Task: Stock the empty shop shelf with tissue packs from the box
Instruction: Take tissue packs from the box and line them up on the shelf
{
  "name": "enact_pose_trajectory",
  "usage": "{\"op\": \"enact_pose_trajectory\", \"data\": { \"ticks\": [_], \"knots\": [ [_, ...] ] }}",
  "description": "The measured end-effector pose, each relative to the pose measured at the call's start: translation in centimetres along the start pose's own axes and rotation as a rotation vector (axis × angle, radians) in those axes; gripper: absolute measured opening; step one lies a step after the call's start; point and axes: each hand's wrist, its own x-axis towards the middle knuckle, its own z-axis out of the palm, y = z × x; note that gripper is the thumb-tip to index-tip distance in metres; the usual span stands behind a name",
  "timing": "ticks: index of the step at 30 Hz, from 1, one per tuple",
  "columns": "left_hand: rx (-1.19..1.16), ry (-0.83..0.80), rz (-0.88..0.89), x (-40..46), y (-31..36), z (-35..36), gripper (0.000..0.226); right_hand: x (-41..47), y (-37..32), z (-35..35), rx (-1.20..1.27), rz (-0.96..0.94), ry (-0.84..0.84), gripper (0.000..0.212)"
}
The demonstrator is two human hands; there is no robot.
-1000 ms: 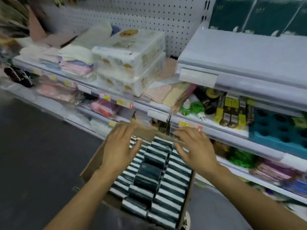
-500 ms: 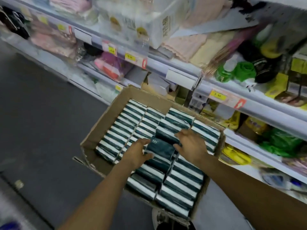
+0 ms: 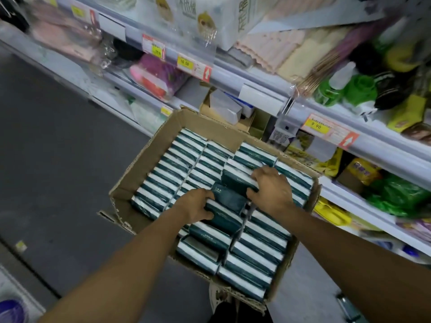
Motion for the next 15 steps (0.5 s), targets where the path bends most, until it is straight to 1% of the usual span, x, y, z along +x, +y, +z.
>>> {"op": "enact_pose_trajectory", "data": {
  "ticks": [2, 4, 5, 6, 7, 9, 11, 13, 15],
  "knots": [
    [-0.187, 0.104, -0.007, -1.6, 0.8, -1.1, 0.035, -1.2, 0.5, -1.9, 0.119, 0.039, 0.069, 0.029],
    [-0.404, 0.233, -0.051, -3.3, 2.1, -2.7, 0.023, -2.6, 0.9, -4.3, 0.239, 0.097, 0.11, 0.02],
    [-0.526, 0.302, -0.067, -4.1, 2.8, -3.6, 0.02, -3.3, 1.1, -5.6, 0.317, 0.118, 0.119, 0.018],
    [-0.625, 0.37, -0.083, -4.8, 3.7, -4.5, 0.023, -4.0, 1.2, -7.0, 0.388, 0.122, 0.132, 0.018],
    [-0.688, 0.433, -0.091, -5.5, 4.5, -5.5, 0.031, -4.7, 1.5, -8.3, 0.445, 0.113, 0.149, 0.019],
    [-0.739, 0.533, -0.076, -6.7, 6.1, -7.5, 0.042, -6.4, 1.8, -11.3, 0.54, 0.089, 0.189, 0.023],
    [-0.813, 0.563, -0.006, -8.1, 7.8, -9.4, 0.043, -8.1, 2.0, -14.3, 0.584, 0.06, 0.257, 0.026],
    [-0.843, 0.57, 0.096, -9.5, 9.8, -11.3, 0.038, -9.8, 2.3, -17.2, 0.614, 0.046, 0.339, 0.025],
    [-0.842, 0.595, 0.189, -10.8, 12.1, -13.0, 0.025, -11.7, 2.7, -20.0, 0.632, 0.041, 0.41, 0.024]
  ]
}}
